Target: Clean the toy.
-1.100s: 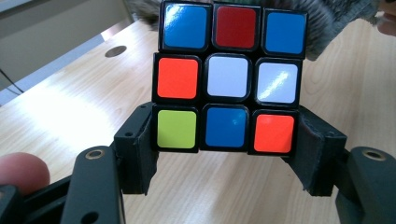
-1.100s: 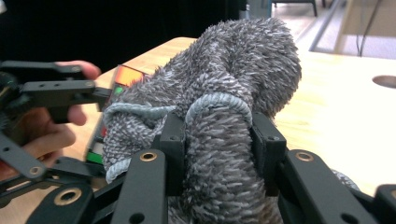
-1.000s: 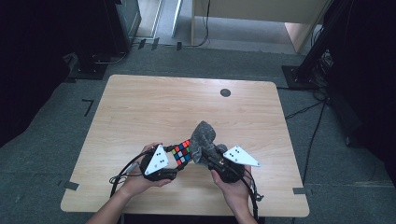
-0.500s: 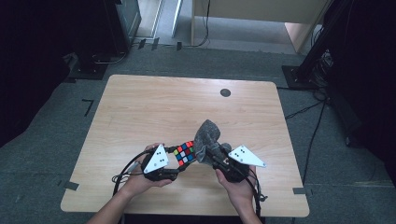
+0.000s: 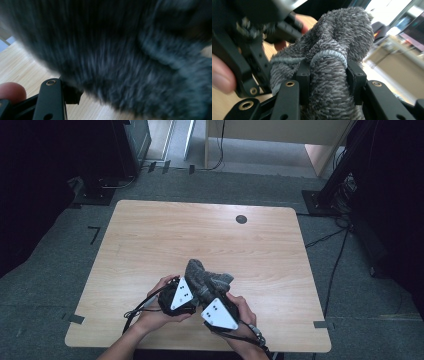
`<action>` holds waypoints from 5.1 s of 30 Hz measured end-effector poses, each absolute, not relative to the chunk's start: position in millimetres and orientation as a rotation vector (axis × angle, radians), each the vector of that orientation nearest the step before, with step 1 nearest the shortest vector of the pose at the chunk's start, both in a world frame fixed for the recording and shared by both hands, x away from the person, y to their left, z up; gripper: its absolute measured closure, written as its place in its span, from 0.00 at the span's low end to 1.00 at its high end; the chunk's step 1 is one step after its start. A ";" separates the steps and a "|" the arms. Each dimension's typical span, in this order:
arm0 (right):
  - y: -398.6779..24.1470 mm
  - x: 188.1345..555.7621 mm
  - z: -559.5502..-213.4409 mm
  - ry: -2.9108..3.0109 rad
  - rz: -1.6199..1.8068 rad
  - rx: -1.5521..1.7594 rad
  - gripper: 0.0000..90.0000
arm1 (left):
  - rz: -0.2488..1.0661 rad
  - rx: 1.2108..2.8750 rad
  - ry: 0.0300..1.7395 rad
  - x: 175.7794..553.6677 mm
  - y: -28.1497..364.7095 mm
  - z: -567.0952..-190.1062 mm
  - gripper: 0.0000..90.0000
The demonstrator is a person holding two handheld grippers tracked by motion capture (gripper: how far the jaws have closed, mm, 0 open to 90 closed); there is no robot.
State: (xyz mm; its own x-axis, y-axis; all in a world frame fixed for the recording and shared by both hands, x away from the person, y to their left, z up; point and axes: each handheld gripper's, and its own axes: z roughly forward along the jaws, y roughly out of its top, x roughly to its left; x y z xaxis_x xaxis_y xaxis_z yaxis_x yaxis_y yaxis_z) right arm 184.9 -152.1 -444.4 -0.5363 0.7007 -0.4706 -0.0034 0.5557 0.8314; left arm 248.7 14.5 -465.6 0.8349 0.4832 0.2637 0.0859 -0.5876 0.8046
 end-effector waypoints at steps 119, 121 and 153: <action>-282.6 246.2 -469.5 1.857 1.330 1.264 0.69 | 0.279 1.760 0.518 272.8 71.0 -446.4 0.38; -292.1 249.8 -474.1 1.836 1.280 1.283 0.69 | 0.279 1.763 0.520 273.4 70.7 -446.7 0.38; -208.9 227.4 -474.8 1.905 1.447 0.679 0.33 | 0.193 1.835 0.600 283.8 62.6 -446.9 0.38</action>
